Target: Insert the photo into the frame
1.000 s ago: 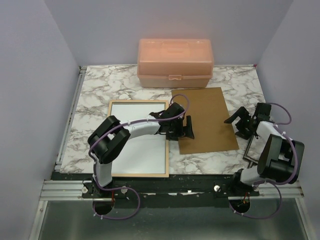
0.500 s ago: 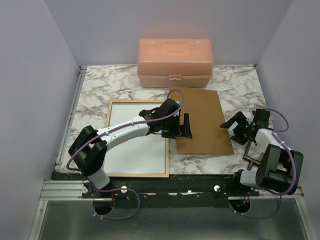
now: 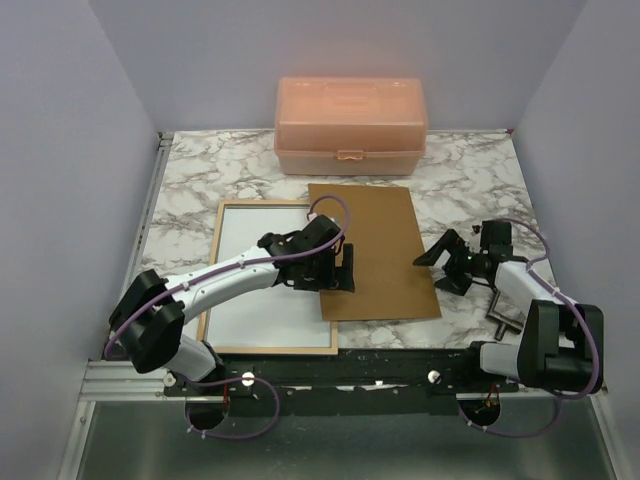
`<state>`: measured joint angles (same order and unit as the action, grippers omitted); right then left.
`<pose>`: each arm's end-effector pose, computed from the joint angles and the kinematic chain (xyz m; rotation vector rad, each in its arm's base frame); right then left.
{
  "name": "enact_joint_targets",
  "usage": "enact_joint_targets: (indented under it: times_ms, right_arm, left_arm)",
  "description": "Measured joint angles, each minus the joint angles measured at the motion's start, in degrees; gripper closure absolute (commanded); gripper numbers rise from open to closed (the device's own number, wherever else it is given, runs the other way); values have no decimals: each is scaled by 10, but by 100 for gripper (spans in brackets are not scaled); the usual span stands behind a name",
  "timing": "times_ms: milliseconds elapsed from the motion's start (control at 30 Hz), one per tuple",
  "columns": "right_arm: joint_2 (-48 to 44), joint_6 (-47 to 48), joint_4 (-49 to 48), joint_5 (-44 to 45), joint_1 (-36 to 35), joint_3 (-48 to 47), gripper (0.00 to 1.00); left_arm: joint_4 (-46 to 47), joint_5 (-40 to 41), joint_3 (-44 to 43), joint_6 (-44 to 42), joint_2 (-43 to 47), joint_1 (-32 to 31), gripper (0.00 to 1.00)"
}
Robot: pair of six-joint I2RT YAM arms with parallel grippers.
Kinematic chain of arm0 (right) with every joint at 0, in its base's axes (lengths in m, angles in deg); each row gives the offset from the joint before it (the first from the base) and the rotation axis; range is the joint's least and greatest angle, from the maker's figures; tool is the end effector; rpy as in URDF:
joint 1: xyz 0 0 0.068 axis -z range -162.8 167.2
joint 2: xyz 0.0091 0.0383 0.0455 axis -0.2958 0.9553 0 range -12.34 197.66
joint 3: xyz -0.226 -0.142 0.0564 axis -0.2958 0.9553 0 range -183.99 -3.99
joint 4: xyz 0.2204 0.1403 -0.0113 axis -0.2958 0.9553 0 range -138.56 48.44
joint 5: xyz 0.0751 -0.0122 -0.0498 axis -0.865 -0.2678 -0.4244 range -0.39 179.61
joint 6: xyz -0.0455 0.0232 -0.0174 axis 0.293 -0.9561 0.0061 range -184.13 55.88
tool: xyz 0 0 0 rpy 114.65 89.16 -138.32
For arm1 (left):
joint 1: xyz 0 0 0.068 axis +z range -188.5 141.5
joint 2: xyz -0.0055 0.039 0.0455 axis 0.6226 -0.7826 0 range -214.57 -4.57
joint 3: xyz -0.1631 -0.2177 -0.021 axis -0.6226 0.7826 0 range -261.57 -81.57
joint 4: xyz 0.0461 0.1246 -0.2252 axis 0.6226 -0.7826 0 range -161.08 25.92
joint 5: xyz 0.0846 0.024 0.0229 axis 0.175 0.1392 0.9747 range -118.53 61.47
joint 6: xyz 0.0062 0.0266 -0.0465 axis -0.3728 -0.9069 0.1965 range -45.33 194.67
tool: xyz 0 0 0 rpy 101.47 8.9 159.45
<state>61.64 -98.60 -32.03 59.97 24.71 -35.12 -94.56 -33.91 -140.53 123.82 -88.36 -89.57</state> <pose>0.2215 -0.0113 0.1543 0.7613 2.5137 0.8412 0.1867 -0.2364 0.2376 0.0856 2.7282 -0.7362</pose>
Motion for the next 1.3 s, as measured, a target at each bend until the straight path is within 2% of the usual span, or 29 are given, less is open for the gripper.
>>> enact_joint_targets:
  times_ms: [267,467,767,967,1100,1300]
  right_arm:
    - [-24,-20,71,18,-18,0,0]
    - [24,-6,91,49,-18,-49,0]
    - [70,7,76,11,-23,-68,0]
    - [75,0,55,-3,-70,-67,0]
    - [75,-5,50,-3,-104,-67,0]
    - [75,-5,68,33,-109,-80,0]
  left_arm:
    - [-45,67,1,-16,0,-2,4]
    - [-42,75,26,-23,0,15,5]
    - [39,-9,112,-30,3,87,10]
    - [91,-64,164,-33,26,134,11]
    - [112,-85,180,-39,43,154,11]
    - [133,-106,183,-61,46,206,12]
